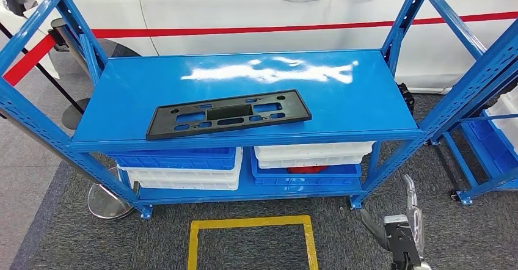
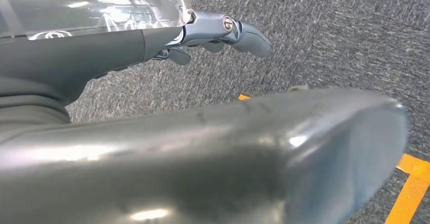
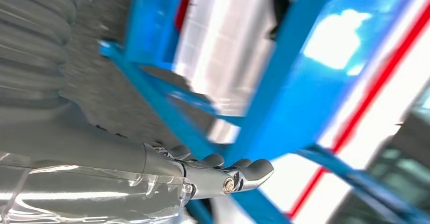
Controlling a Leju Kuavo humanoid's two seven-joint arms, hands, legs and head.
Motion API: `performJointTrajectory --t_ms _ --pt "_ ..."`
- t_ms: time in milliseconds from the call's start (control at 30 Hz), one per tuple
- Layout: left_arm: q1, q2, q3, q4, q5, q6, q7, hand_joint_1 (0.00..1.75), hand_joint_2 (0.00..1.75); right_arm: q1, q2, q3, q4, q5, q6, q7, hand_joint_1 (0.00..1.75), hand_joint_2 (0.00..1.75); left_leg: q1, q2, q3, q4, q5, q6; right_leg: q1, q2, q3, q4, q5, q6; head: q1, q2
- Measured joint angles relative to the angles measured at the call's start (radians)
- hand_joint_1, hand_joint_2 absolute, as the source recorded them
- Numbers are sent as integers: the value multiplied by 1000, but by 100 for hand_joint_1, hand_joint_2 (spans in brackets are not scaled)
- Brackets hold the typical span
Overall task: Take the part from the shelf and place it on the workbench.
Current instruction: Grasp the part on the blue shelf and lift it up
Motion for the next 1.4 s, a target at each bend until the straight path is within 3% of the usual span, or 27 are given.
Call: performJointTrajectory --t_ms 167,267,333,400,433,467,500,567,633,767,833,900,933,967,1000,1067,1133,1233,1300,1400 --pt "-7 -8 37 8 -23 10 -14 0 0 19 -45 120 -107 37 -42 16 0 175 -6 0 -5 5 -1 10 -4 0 0 -3 3 10 0 0" --pt "-13 -16 62 12 -41 15 -25 0 0 24 -78 214 -171 68 -70 39 0 175 2 2 3 -17 12 25 -1 -1 -4 8 -8 20 1 0" --pt "-17 -22 76 14 -52 17 -31 0 0 25 -95 269 -198 94 -87 58 0 175 7 4 7 -30 21 32 1 -3 -43 91 -59 21 2 0" --pt "-19 -26 89 18 -62 20 -36 0 0 27 -108 322 -216 129 -105 81 0 175 6 4 5 -31 23 34 2 -4 -106 216 -115 22 3 0" --pt "-19 -27 95 20 -67 22 -38 0 0 28 -114 347 -222 150 -115 94 0 175 6 4 5 -31 22 33 3 -4 -125 253 -120 22 3 0" --pt "-20 -29 100 22 -72 24 -40 0 0 29 -119 371 -228 175 -126 106 0 175 5 4 6 -30 21 33 3 -4 -128 254 -106 21 3 0" --pt "-20 -31 105 24 -77 26 -42 0 0 29 -124 393 -234 202 -136 119 0 175 5 3 8 -29 19 31 3 -5 -110 213 -73 19 3 0" --pt "-22 -36 115 27 -88 30 -46 0 0 27 -131 433 -248 262 -156 145 0 175 4 2 10 -23 13 24 5 -5 -46 77 -7 10 3 0" --pt "-24 -39 123 29 -98 32 -50 0 0 25 -136 467 -260 327 -177 169 0 175 2 1 7 -17 8 14 11 -5 -12 -1 17 -1 3 0" --pt "-31 -43 142 34 -123 35 -58 0 0 23 -138 522 -271 468 -220 207 0 175 3 2 4 -4 -6 -9 8 -5 -8 -16 19 -21 2 0" --pt "-34 -43 150 36 -137 36 -62 0 0 19 -138 548 -274 544 -242 222 0 175 9 3 -33 80 -56 -24 5 -9 -5 -21 20 -29 1 0" --pt "-37 -43 160 38 -150 36 -66 0 0 16 -138 572 -276 615 -262 235 0 175 18 4 -100 219 -118 -37 5 -13 -5 -20 19 -33 1 0" --pt "-37 -43 164 39 -156 36 -68 0 0 16 -138 583 -276 649 -272 242 0 175 22 4 -124 266 -130 -41 4 -14 -5 -20 18 -33 1 0" --pt "-37 -43 168 41 -162 36 -70 0 0 15 -138 593 -276 681 -281 248 0 175 26 4 -131 274 -121 -44 3 -14 -4 -19 18 -32 1 0" --pt "-38 -43 171 41 -168 36 -72 0 0 14 -138 603 -276 715 -291 254 0 175 29 4 -117 240 -92 -47 2 -13 -3 -18 16 -30 1 0" --pt "-40 -44 178 43 -181 37 -76 0 0 9 -137 621 -276 786 -312 266 0 175 35 4 -50 97 -19 -50 -1 -11 0 -14 11 -22 1 0" --pt "-44 -47 187 46 -195 37 -81 0 0 1 -137 635 -274 857 -332 278 0 175 33 2 -8 3 11 -43 1 -9 0 -10 9 -9 1 0" --pt "-48 -50 195 49 -213 35 -87 0 0 -29 -145 660 -262 946 -357 308 0 175 29 1 -7 -10 14 -21 2 -8 0 -16 13 10 2 0" --pt "-51 -52 199 51 -224 32 -90 0 0 -58 -162 684 -248 989 -369 342 0 175 30 2 -6 -20 21 -4 -1 -8 -12 10 -7 19 2 0" --pt "-54 -56 205 51 -238 28 -93 0 0 -108 -191 733 -218 1027 -381 400 0 175 25 4 -8 -24 27 10 2 -9 -100 190 -98 23 4 0"
